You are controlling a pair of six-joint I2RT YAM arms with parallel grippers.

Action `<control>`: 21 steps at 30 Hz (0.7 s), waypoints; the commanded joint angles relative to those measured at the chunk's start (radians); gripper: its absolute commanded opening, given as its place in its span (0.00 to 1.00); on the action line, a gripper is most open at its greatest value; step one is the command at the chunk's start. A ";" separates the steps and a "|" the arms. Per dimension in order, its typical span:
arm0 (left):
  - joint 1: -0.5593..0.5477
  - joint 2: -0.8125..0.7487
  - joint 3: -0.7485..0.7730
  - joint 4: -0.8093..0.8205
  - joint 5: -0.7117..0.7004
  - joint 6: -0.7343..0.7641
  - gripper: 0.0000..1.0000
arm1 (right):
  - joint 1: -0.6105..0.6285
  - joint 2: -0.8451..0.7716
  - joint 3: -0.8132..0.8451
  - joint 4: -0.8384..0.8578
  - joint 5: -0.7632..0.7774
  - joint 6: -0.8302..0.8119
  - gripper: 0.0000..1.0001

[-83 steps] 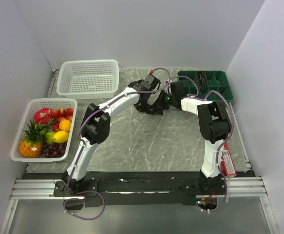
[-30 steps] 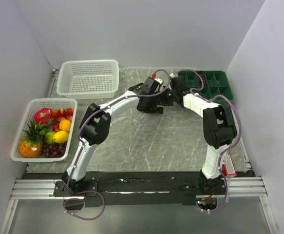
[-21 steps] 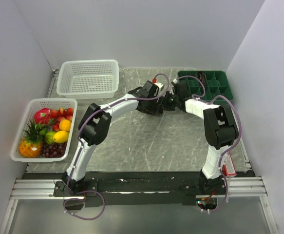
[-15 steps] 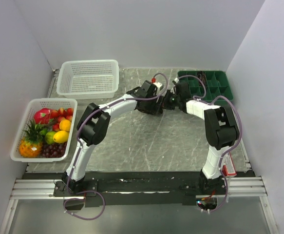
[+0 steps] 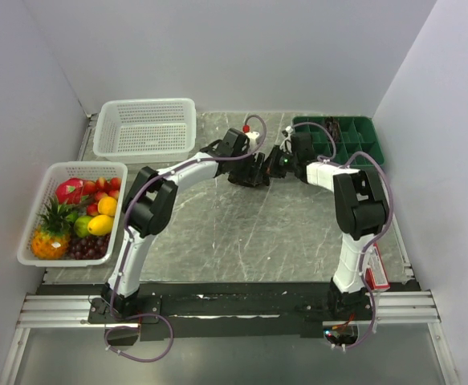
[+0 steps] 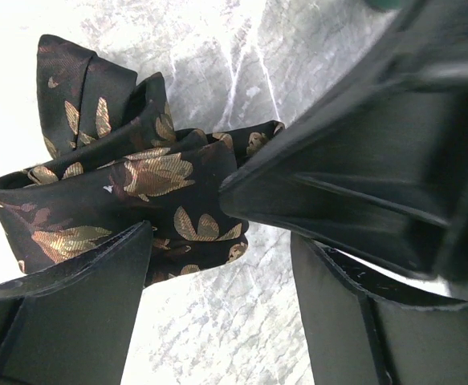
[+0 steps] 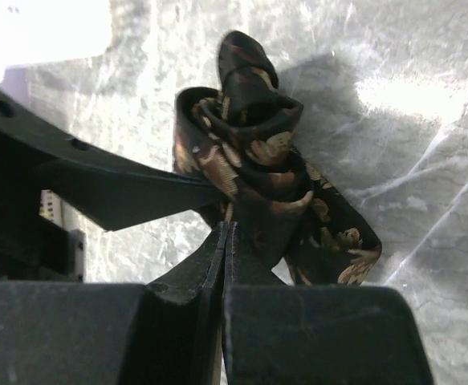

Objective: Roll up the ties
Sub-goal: Roll the tie at the center of the board.

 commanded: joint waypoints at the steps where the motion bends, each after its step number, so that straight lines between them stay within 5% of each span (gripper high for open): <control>1: 0.005 -0.064 -0.026 0.084 0.075 -0.020 0.76 | 0.016 0.062 0.073 -0.069 -0.088 -0.039 0.00; 13: 0.060 -0.125 -0.094 0.167 0.173 -0.071 0.79 | 0.028 0.142 0.137 -0.235 0.018 -0.101 0.00; 21: 0.088 -0.308 -0.217 0.207 -0.126 -0.126 0.93 | 0.034 0.159 0.147 -0.244 0.032 -0.105 0.00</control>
